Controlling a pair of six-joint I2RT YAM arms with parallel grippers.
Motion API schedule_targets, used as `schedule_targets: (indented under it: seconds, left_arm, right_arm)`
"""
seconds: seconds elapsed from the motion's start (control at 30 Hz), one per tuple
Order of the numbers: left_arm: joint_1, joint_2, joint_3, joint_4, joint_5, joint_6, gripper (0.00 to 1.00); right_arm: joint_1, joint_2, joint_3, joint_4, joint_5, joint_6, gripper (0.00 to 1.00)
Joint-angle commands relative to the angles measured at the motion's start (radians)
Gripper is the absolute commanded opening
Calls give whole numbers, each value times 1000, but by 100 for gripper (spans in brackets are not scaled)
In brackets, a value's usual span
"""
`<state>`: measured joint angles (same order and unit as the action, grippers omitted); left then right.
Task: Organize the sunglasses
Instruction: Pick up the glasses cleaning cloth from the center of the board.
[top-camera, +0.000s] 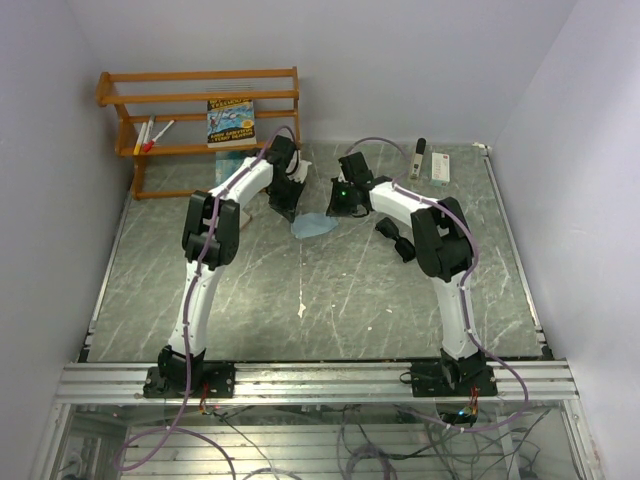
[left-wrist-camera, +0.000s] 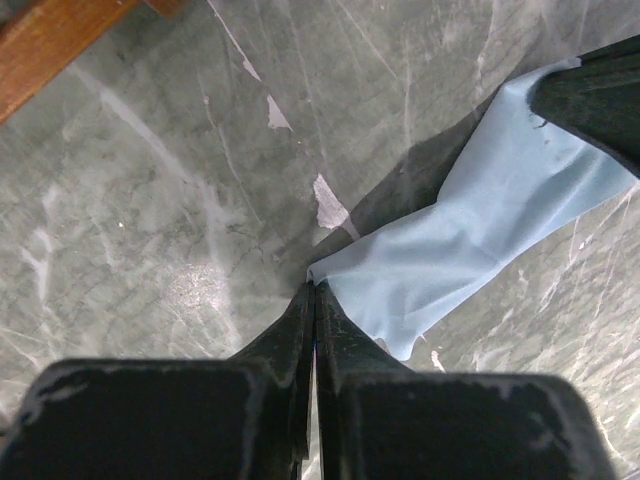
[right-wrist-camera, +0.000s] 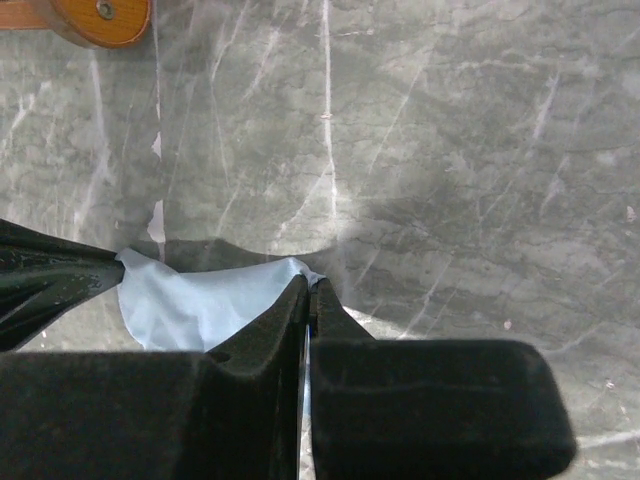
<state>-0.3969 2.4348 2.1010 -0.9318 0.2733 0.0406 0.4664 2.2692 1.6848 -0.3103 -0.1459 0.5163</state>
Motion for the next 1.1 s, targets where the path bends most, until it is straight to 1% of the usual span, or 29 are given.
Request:
schedule_targets:
  seconds: [0.0, 0.2, 0.37, 0.5, 0.67, 0.83, 0.97, 1.07]
  left_arm:
    - [-5, -35, -66, 25, 46, 16, 7]
    - [-5, -145, -136, 6, 53, 46, 7]
    - [0, -171, -158, -67, 66, 59, 7]
    - [24, -234, -240, -62, 51, 74, 7]
    - [77, -318, -354, -57, -3, 108, 7]
    - [116, -371, -423, -55, -1, 125, 7]
    - [142, -412, -460, -47, -33, 130, 7]
    - [158, -436, -492, -51, -51, 139, 7]
  right_arm:
    - [21, 37, -29, -34, 11, -25, 0]
    - [74, 7, -30, -18, 16, -11, 0]
    - [113, 6, 4, -27, 31, -6, 0]
    - [150, 7, 25, -30, 50, 2, 0]
    - [189, 9, 47, -9, 62, 29, 0]
    - [239, 55, 134, -12, 68, 44, 0]
    - [270, 82, 182, 1, 80, 56, 0]
    - [280, 117, 226, 15, 59, 68, 0]
